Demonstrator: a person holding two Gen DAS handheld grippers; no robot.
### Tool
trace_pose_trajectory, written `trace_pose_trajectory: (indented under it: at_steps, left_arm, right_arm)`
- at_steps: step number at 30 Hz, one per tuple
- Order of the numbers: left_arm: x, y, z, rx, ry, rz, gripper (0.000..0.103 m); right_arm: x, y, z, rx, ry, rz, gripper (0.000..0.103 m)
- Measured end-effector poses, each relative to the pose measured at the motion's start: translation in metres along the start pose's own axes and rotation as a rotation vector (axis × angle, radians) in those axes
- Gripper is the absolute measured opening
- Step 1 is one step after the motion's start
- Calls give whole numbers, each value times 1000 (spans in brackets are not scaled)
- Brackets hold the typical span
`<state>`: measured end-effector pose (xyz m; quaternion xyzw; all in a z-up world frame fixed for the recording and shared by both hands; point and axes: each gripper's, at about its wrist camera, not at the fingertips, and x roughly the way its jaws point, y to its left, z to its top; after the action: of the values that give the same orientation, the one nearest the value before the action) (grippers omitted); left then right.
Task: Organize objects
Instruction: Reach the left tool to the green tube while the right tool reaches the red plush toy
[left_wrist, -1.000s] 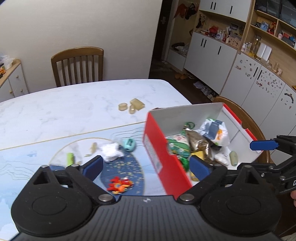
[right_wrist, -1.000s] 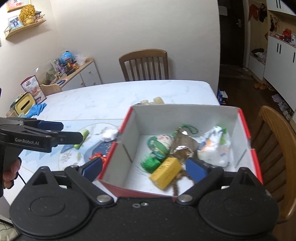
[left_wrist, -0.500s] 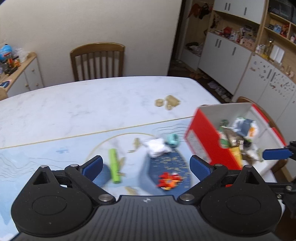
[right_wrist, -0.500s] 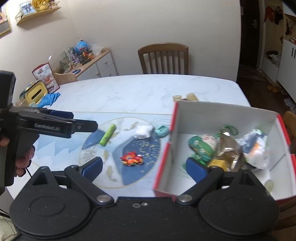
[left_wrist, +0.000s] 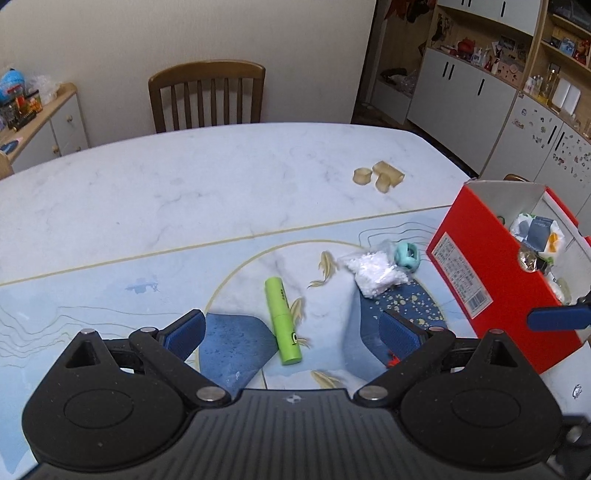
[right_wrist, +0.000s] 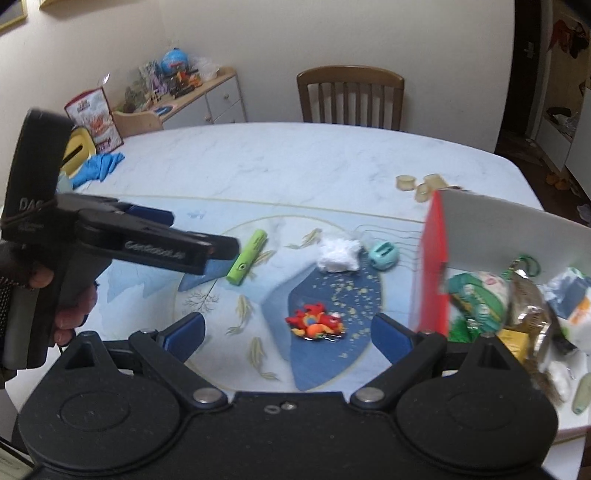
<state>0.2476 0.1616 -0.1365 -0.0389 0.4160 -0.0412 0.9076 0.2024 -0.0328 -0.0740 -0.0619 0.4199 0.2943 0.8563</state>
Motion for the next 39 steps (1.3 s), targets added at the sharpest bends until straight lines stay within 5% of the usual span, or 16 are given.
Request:
trace_pose_trajectory:
  at_steps: [21,39]
  left_arm:
    - [65,19,-1,-2,58,-20,100]
    - [76,10,0,51,58,-18,39]
  right_arm:
    - [82,-1,-7,93,79,-122,88]
    - [102,-11,-10,121,120,-162,76]
